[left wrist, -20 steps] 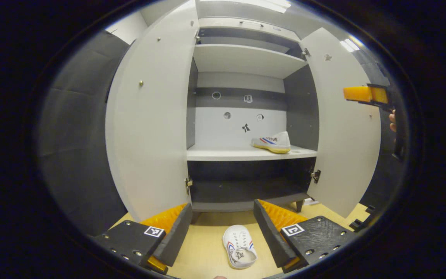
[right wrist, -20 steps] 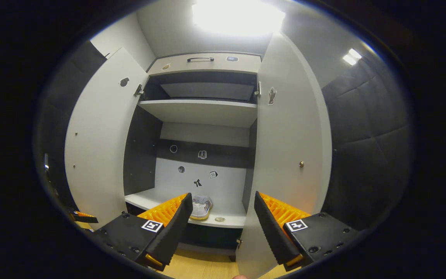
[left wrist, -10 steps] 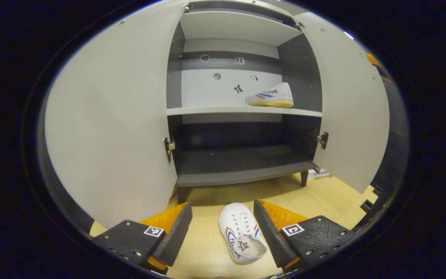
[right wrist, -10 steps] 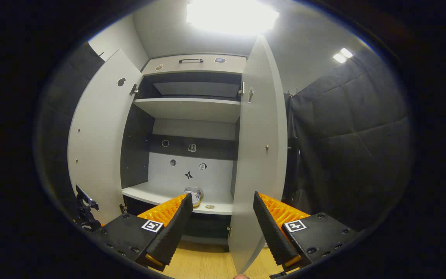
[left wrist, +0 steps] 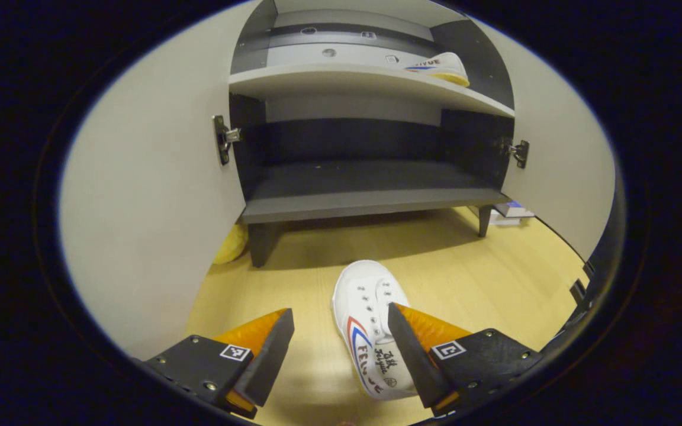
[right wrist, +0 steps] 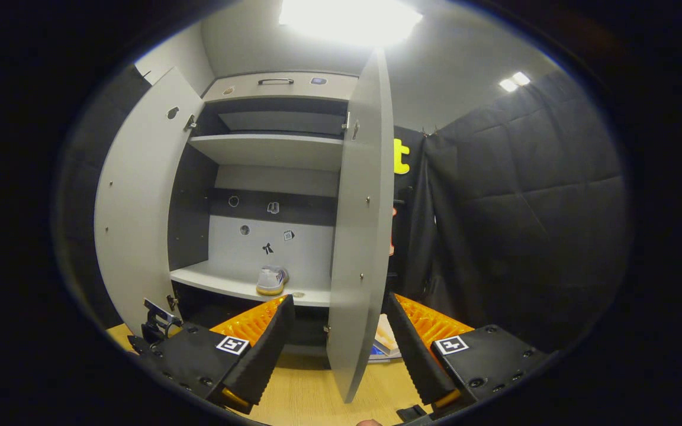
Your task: Grab one shoe with the right hand and put it into the shoe cabinet, grab the other shoe with the left hand and put it into the shoe cabinet; then close the right door with the right hand and the left door with the left hand.
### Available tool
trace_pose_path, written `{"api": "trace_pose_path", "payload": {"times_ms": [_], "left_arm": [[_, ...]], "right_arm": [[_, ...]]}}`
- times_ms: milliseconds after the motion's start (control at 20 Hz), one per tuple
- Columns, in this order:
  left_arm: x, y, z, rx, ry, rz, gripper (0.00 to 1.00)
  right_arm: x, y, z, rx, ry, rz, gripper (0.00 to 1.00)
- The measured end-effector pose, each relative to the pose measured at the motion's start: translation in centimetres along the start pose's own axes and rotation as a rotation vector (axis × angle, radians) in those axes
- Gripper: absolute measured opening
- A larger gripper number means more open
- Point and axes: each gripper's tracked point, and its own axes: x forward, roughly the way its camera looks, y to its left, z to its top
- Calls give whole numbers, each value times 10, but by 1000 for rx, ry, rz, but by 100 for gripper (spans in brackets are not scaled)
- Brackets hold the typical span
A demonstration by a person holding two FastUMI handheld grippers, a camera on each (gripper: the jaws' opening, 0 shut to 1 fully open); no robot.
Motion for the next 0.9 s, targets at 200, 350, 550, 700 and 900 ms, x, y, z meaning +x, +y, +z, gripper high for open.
{"api": "trace_pose_path", "payload": {"times_ms": [200, 350, 550, 700, 900], "left_arm": [[18, 0, -27, -33, 98, -13, 95], [24, 5, -40, -20, 138, 8, 94], [29, 1, -49, -13, 178, -9, 95], [34, -17, -47, -7, 177, -73, 71], [35, -16, -47, -2, 219, -38, 39]], "right_arm": [[-2, -6, -4, -3, 10, -11, 98], [-2, -8, -8, -9, 19, -15, 98], [-2, -11, -12, -13, 32, -19, 98], [-2, -11, -12, 6, 35, -14, 98], [-4, -10, -9, 11, 25, -10, 98]]}}
